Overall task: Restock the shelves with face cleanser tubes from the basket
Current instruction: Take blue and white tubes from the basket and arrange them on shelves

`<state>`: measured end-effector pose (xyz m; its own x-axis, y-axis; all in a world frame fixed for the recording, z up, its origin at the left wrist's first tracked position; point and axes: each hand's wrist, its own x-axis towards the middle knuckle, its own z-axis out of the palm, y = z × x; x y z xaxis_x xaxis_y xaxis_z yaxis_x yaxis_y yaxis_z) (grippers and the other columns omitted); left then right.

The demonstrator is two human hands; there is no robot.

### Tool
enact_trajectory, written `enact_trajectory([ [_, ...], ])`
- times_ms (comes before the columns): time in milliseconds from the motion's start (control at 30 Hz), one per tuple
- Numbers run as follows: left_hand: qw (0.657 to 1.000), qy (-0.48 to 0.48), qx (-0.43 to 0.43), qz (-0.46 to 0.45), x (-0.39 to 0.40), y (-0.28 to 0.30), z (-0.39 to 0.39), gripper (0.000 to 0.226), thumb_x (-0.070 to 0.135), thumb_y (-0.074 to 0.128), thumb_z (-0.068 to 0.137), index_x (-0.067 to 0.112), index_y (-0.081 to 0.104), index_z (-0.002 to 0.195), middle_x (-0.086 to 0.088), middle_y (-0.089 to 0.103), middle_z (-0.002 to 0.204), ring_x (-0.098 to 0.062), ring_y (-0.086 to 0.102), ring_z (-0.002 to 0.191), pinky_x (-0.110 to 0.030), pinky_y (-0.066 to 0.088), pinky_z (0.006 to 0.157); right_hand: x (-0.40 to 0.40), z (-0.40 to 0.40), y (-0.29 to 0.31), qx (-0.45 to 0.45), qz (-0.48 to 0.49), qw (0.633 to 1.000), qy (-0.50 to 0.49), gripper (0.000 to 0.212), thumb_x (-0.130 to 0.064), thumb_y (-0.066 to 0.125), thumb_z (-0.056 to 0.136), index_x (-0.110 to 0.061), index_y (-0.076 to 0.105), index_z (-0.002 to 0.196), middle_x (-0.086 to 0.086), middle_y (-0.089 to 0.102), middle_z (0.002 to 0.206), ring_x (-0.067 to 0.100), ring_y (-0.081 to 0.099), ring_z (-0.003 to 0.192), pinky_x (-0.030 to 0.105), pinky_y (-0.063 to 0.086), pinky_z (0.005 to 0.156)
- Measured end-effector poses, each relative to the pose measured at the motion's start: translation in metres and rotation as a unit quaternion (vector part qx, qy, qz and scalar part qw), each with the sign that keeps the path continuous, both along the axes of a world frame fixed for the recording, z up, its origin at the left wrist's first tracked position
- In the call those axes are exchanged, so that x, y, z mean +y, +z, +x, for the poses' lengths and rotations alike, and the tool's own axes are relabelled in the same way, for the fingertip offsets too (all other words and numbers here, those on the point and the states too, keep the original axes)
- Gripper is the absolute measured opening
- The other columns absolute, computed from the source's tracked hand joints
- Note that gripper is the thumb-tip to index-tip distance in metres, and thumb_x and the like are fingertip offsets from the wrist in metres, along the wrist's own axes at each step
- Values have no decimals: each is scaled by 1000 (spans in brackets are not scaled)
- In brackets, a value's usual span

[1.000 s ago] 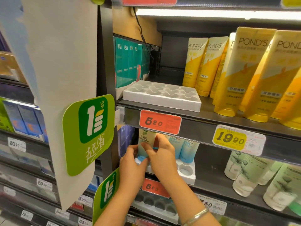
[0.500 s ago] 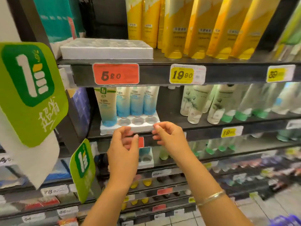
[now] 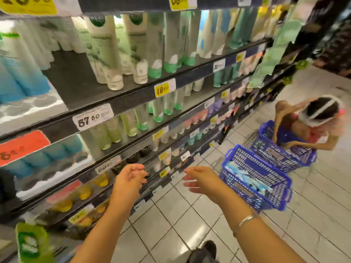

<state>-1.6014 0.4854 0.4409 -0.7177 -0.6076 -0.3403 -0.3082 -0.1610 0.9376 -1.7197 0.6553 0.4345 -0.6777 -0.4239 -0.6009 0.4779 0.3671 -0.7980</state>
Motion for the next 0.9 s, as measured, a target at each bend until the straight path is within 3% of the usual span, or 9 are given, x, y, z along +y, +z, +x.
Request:
enact_trajectory([
  [133, 995, -78, -66, 15, 42, -18, -48, 12, 6, 54, 90, 18, 55, 88, -6, 58, 77, -12, 49, 58, -24, 37, 51, 73, -25, -21, -43, 9, 995, -91, 10, -20, 52, 93, -13, 57, 97, 6, 61, 84, 18, 59, 72, 26, 47, 65],
  [300, 975, -156, -156, 36, 110, -49, -122, 4, 10, 54, 91, 13, 54, 93, -5, 57, 78, -14, 51, 58, -25, 37, 53, 170, -59, -47, -97, 42, 980, -169, 7, -16, 52, 93, -10, 56, 94, 6, 61, 80, 17, 58, 69, 25, 46, 63],
  [500, 958, -187, -202, 86, 217, -74, -208, 15, 5, 51, 92, 16, 56, 83, -3, 61, 76, -15, 56, 64, -23, 41, 57, 278, -113, -88, -149, 58, 956, -248, 10, -16, 54, 92, -8, 57, 98, 7, 61, 78, 18, 58, 67, 24, 43, 60],
  [633, 938, -247, -221, 100, 269, -84, -262, 14, 3, 49, 93, 11, 56, 84, -6, 58, 74, -8, 59, 47, -14, 39, 42, 331, -150, -115, -180, 56, 929, -318, 3, -13, 55, 90, -11, 56, 89, 8, 62, 78, 18, 57, 65, 25, 44, 60],
  [767, 916, -290, -267, 73, 287, -102, -309, 14, 5, 49, 93, 12, 59, 87, -6, 61, 81, -14, 58, 65, -21, 39, 56, 366, -190, -140, -219, 42, 896, -385, 8, -10, 51, 91, -11, 58, 88, 9, 62, 76, 20, 58, 63, 23, 43, 56],
  [900, 910, -288, -293, 58, 292, -128, -368, 10, 12, 53, 92, 15, 62, 88, -6, 65, 88, -17, 61, 75, -23, 45, 61, 386, -238, -163, -239, 41, 870, -429, 8, -10, 53, 90, -9, 61, 92, 11, 64, 78, 22, 61, 64, 25, 46, 56],
])
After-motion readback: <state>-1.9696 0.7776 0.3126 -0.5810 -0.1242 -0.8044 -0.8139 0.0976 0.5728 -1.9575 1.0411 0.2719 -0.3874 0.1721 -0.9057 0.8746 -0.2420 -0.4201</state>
